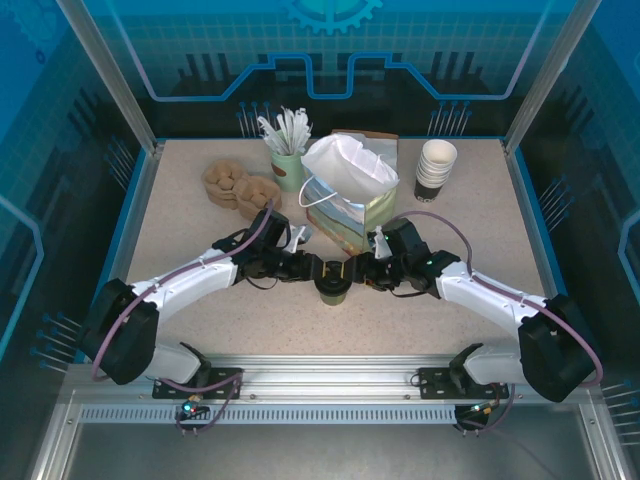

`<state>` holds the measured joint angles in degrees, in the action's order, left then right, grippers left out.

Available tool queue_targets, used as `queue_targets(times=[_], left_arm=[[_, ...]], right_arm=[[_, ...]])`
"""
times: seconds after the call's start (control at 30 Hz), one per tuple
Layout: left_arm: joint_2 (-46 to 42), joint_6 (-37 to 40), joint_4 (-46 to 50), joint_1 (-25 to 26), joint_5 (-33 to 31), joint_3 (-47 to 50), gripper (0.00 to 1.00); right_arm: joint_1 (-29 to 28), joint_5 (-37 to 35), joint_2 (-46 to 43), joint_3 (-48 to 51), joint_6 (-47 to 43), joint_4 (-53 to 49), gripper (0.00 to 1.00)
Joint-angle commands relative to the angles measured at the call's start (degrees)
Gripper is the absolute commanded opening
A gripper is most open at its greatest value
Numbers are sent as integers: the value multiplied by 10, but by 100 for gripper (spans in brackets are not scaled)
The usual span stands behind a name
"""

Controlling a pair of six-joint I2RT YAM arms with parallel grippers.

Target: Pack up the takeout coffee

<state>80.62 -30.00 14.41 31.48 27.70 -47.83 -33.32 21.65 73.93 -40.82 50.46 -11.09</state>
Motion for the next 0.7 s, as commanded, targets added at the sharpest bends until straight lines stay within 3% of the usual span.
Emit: queue_targets(times=[0.0, 0.3, 0.67], left_arm=[[10, 6, 55, -1, -25, 23, 39], [-3, 11, 88, -1, -28, -32, 50], [-24, 10, 119, 0, -37, -74, 54]], right_arm=[[3, -38, 23, 10, -16, -60, 49], [2, -25, 7, -34, -24, -75, 55], [-3, -15, 5, -76, -27, -101, 57]])
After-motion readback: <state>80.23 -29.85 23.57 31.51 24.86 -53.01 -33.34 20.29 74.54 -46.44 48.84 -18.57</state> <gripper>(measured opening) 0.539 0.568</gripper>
